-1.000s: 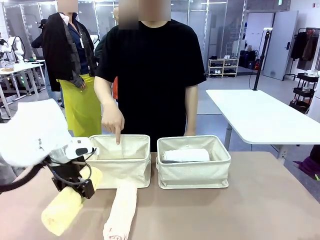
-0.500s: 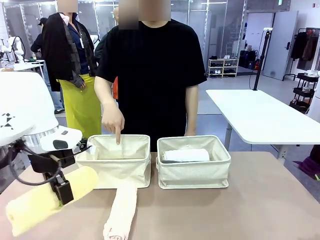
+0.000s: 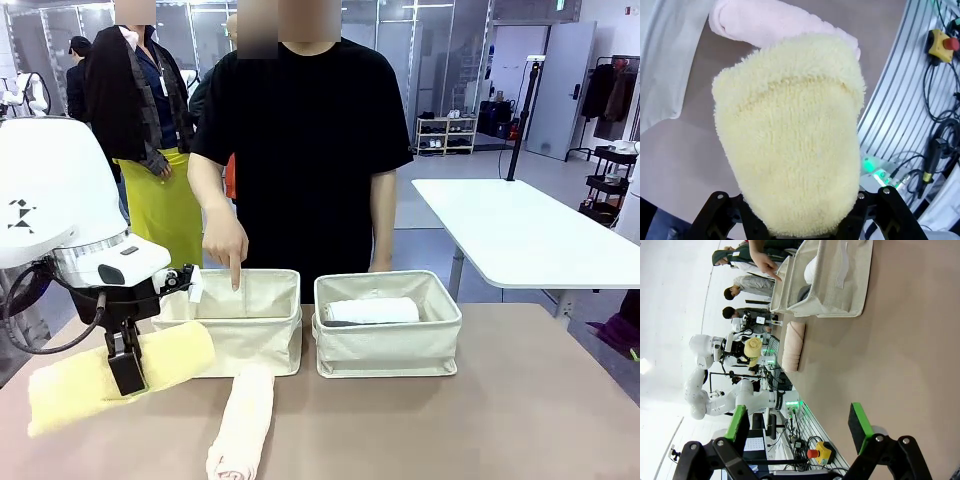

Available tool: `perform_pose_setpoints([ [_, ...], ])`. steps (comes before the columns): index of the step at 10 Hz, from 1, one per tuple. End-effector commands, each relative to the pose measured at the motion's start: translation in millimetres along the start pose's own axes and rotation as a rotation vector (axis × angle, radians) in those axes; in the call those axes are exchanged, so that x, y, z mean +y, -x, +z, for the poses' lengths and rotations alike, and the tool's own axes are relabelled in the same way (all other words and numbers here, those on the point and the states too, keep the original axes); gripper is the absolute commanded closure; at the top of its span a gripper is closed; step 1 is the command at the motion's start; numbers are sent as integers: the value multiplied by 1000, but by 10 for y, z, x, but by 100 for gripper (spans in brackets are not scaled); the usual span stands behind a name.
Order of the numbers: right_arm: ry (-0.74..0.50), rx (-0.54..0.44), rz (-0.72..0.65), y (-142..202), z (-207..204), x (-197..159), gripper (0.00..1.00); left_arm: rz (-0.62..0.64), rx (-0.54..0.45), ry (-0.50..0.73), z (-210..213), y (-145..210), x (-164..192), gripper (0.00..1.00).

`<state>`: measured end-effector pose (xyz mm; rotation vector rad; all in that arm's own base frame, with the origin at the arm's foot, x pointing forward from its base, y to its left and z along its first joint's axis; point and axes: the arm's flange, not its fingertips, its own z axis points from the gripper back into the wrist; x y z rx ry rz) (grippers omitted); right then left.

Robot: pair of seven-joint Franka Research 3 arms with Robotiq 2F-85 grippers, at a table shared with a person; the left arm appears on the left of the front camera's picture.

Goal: Divide the towels into two baskets.
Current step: Pick up one hotel-folded towel from the bottom of the table and place it in the Fabric basket indicated by the person.

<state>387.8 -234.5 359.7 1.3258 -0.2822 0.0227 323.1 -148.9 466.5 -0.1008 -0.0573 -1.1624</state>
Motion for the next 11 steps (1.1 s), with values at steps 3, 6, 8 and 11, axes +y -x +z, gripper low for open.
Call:
perform_pose_setpoints([
  [3, 16, -2, -21, 35, -29, 54, 0, 29, 0, -8, 1, 37, -37, 62],
  [6, 16, -2, -21, 35, -29, 54, 0, -118, 26, -9, -25, -439, 189, 61],
  [8, 16, -2, -21, 35, -29, 54, 0, -200, 50, 0, 33, -753, 344, 61],
  [11, 16, -2, -21, 35, -29, 54, 0, -347, 46, -51, 231, -1155, 652, 61],
])
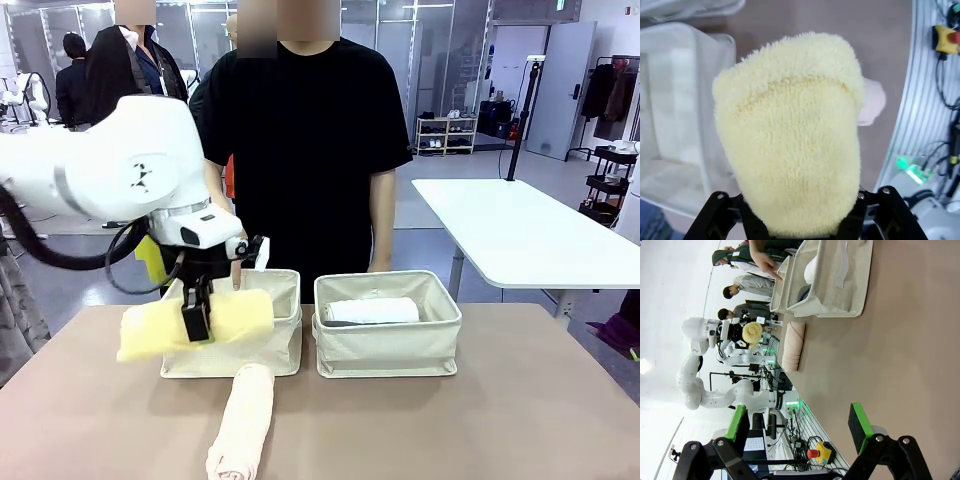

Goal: Divide the towels into two baskets.
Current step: Pick up one hotel-folded towel from the bottom of the table and place it in the Fabric basket indicated by the person.

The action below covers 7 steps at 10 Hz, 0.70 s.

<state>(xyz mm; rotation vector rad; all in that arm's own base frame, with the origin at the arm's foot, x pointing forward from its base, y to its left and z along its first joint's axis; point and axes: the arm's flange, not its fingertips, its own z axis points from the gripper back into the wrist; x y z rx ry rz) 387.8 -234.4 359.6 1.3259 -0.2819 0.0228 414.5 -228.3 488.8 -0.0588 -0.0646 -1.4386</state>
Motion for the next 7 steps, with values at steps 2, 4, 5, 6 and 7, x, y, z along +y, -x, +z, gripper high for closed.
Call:
perform_pose_setpoints([
  [2, 17, -2, -21, 35, -27, 54, 0, -108, 15, -65, 101, -113, 433, 61],
  [4, 17, -2, -21, 35, -27, 54, 0, -132, -23, -38, 118, -91, 773, 61],
  [5, 17, -2, -21, 35, -27, 54, 0, -156, -34, -27, 104, -61, 906, 61],
  [6, 17, -2, -21, 35, -27, 54, 0, -151, -12, -33, 67, -47, 1052, 61],
  [7, 17, -2, -21, 35, -27, 54, 0, -149, -20, -31, 18, -49, 1211, 61],
])
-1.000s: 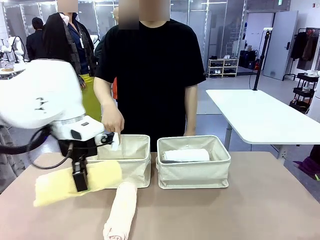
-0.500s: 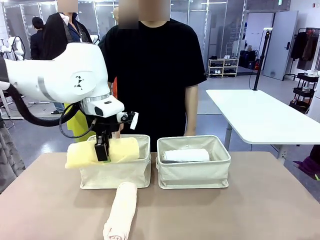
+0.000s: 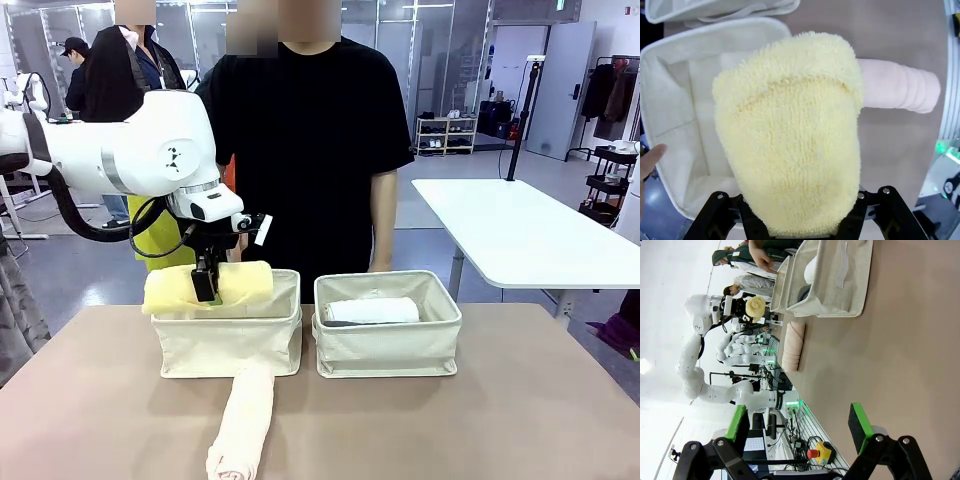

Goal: Divide the towels into two baskets.
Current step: Pick up one hotel-folded towel from the bottom of the table and place it in the Fabric basket indicated by the person.

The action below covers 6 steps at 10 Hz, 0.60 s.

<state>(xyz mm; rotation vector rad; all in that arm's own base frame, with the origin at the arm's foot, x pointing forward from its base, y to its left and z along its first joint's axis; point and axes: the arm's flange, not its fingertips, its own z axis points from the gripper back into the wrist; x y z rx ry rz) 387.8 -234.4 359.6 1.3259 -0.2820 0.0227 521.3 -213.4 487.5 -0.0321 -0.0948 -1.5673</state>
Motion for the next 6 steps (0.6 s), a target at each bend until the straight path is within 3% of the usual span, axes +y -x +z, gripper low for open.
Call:
perform_pose_setpoints([
  [1, 17, -2, -21, 35, -27, 54, 0, -27, 2, -7, -28, -59, 258, 61],
  [4, 17, -2, -21, 35, -27, 54, 0, -32, 54, -74, -170, -167, 688, 61],
  [6, 17, -2, -21, 35, -27, 54, 0, -8, 59, -50, -255, -211, 952, 61],
])
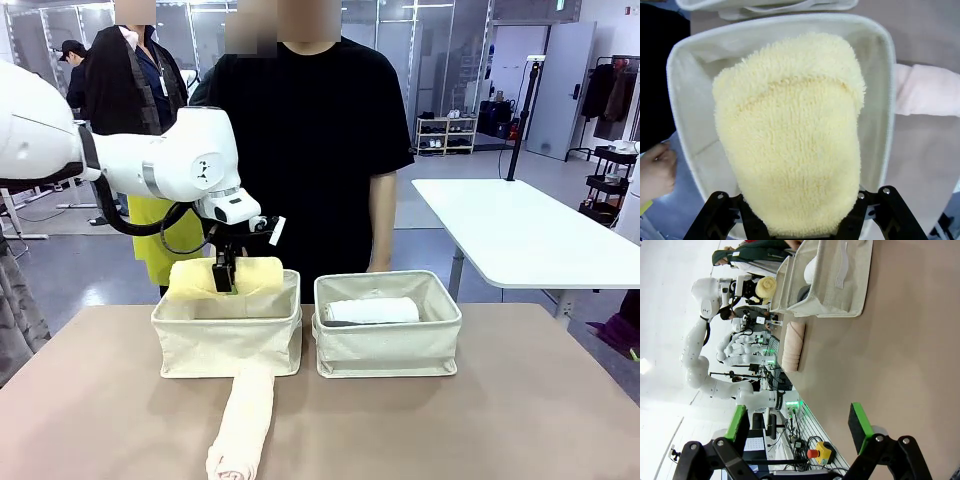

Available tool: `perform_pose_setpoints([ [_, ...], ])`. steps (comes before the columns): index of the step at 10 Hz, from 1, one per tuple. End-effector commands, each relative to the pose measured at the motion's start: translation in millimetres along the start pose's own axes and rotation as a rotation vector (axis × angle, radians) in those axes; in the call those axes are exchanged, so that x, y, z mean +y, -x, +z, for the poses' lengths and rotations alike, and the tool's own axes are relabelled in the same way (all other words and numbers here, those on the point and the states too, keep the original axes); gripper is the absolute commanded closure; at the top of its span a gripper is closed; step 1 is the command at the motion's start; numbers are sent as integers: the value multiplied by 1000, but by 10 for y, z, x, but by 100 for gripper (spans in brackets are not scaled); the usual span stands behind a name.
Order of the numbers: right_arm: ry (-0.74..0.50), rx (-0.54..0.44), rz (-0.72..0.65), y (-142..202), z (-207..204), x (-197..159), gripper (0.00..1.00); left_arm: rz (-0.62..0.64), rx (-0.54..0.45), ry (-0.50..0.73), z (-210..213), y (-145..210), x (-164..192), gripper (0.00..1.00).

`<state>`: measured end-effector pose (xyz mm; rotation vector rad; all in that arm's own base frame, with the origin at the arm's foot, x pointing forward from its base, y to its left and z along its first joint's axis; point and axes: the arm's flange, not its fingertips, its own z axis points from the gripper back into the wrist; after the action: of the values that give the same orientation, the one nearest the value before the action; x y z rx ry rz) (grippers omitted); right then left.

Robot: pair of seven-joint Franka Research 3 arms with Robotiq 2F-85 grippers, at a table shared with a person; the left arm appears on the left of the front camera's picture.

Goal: Divide the towels into two baskets.
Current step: Pick up one hotel-folded towel from the bottom of the table and place it in the Fabric basket indicated by the person.

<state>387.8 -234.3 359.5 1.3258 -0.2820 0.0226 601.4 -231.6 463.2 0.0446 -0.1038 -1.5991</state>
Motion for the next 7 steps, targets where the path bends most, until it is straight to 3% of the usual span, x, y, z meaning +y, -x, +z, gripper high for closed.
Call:
perform_pose_setpoints([
  [1, 16, -2, -20, 35, -27, 55, 0, 23, 22, 11, -26, -57, 247, 61],
  [3, 16, -2, -20, 35, -27, 55, 0, 36, 2, 55, -92, -16, 353, 61],
  [4, 16, -2, -20, 35, -27, 55, 0, 10, -1, 4, -121, -18, 220, 61],
  [7, 16, -2, -20, 35, -27, 55, 0, 10, -1, 4, -121, -18, 220, 61],
])
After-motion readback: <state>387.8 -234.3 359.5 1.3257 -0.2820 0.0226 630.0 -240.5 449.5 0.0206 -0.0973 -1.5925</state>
